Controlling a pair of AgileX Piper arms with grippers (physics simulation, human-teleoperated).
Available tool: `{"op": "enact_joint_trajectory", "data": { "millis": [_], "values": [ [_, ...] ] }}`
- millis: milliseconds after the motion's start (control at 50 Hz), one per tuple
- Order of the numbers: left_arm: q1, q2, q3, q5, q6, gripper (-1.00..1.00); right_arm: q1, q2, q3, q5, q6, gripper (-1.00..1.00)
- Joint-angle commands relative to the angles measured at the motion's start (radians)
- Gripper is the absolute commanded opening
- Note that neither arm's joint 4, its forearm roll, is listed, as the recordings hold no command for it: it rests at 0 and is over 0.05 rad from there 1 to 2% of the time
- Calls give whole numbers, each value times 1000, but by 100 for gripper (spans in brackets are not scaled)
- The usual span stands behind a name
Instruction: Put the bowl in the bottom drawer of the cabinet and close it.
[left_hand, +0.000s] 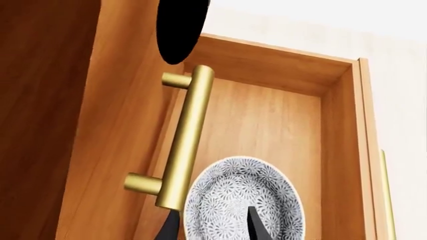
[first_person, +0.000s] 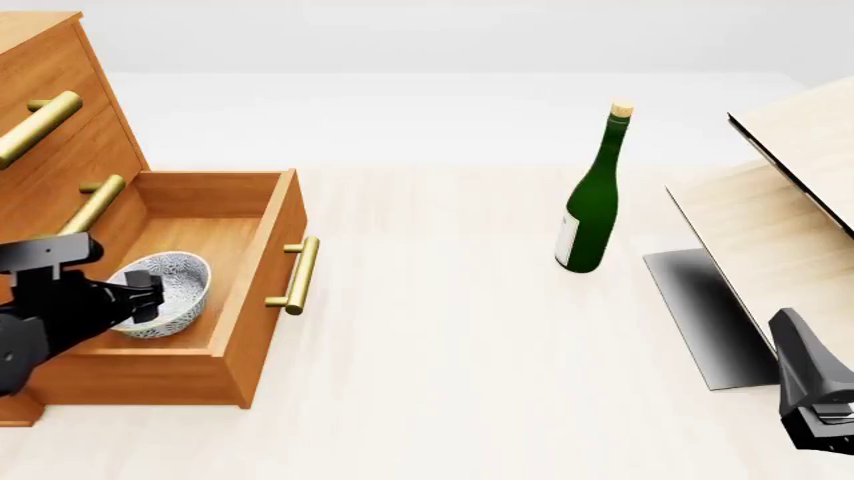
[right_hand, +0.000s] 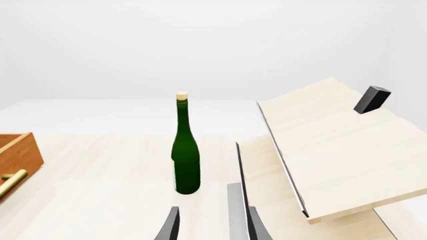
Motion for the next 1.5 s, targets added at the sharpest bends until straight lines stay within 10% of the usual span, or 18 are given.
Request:
{"op": "enact_joint_trajectory", "data": {
  "millis": [20, 1500],
  "values": [
    [6, -47, 13, 28, 5, 100, 0, 0, 0, 0, 0, 100],
    [-147, -416, 22, 304, -71, 100, 0, 0, 0, 0, 0, 100]
  ]
}}
